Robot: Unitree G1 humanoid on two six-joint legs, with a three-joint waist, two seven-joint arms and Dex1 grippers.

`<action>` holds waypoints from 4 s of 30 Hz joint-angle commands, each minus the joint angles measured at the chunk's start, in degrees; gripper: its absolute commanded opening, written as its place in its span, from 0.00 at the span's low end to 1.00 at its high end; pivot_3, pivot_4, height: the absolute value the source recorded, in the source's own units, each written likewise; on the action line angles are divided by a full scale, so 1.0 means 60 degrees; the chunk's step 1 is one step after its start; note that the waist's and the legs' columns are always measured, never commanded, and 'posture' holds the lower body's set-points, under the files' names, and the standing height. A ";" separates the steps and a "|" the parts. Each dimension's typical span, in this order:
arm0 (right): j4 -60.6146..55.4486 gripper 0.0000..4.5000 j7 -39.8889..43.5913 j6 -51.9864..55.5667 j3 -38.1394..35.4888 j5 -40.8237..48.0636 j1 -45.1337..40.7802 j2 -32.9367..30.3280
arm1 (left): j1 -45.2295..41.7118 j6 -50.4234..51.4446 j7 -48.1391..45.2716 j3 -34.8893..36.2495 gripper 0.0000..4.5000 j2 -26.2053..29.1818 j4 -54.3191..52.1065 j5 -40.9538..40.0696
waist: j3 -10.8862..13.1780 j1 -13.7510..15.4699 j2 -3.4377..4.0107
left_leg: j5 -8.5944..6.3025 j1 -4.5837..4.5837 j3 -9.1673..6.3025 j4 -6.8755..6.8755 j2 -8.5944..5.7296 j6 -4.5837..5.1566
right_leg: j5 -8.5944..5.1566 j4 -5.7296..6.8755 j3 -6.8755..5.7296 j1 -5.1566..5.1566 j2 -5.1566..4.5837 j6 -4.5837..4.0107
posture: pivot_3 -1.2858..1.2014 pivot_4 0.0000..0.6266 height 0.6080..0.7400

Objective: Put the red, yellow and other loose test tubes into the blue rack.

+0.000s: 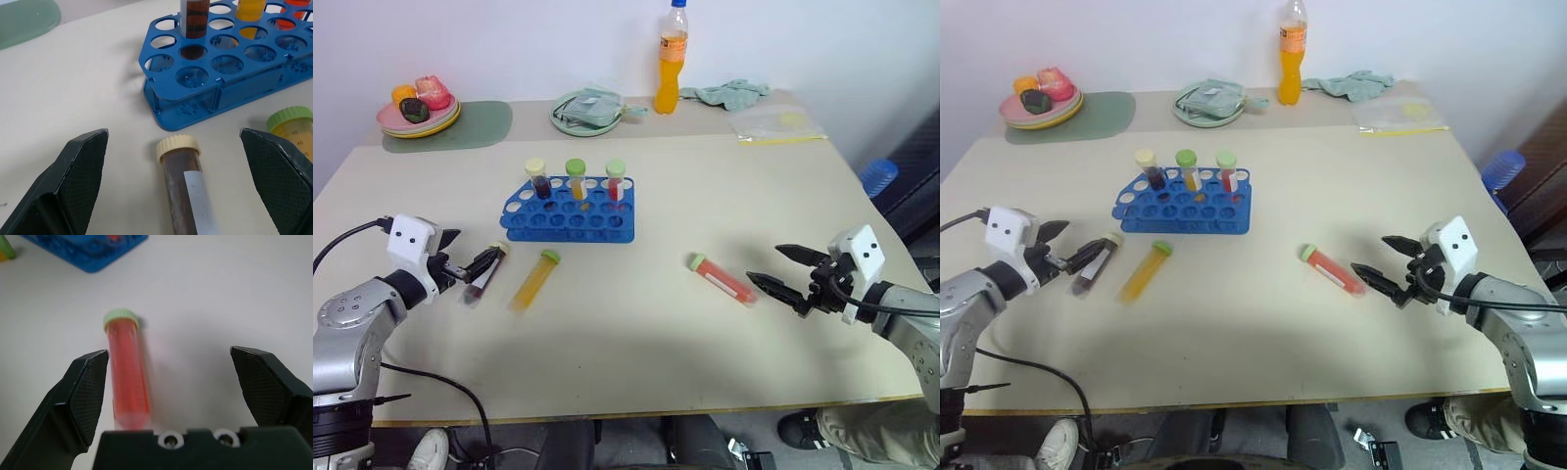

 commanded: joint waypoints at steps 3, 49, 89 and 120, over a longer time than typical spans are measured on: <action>-0.0164 0.98 0.0024 -0.0007 -0.0186 0.0045 -0.0141 -0.0148 | 0.0122 0.0063 0.0140 0.0063 0.99 -0.0063 -0.0636 -0.0049 | 0.0000 0.0025 0.0000 | 0.0000 0.0000 0.0000 0.0001 0.0000 0.0000 | 0.0000 -0.0001 -0.0001 0.0002 -0.0001 0.0000 | 0.52 0.24 1.00; 0.1296 0.98 -0.6273 0.9570 0.6232 0.4290 -0.8803 -0.0051 | 0.0573 -0.1312 -0.3379 -0.3845 0.99 -0.0108 -0.2948 -0.0372 | 0.0007 -0.0030 0.0015 | -0.0009 -0.0020 0.0002 -0.0007 -0.0001 0.0016 | -0.0001 -0.0015 0.0003 -0.0024 -0.0007 -0.0003 | 0.52 0.24 1.00; 0.6197 0.17 -0.4072 -0.5251 0.4810 -0.2239 -0.7643 0.7791 | 0.0393 -0.1643 -0.1006 -0.1202 1.00 -0.0910 -0.1269 -0.0378 | 0.0014 -0.0287 0.0027 | 0.0011 -0.0014 -0.0008 -0.0030 0.0006 -0.0019 | 0.0002 0.0021 0.0010 -0.0062 0.0012 -0.0004 | 0.52 0.24 1.00; 0.8019 0.17 -0.3523 -0.6919 0.4519 -0.3642 -0.7219 0.8383 | 0.0576 -0.1649 -0.1212 -0.1179 1.00 -0.0853 -0.1236 -0.0400 | 0.0016 -0.0289 0.0030 | 0.0012 -0.0014 -0.0009 -0.0033 0.0007 -0.0021 | 0.0003 0.0031 0.0023 -0.0075 0.0012 -0.0006 | 0.52 0.24 1.00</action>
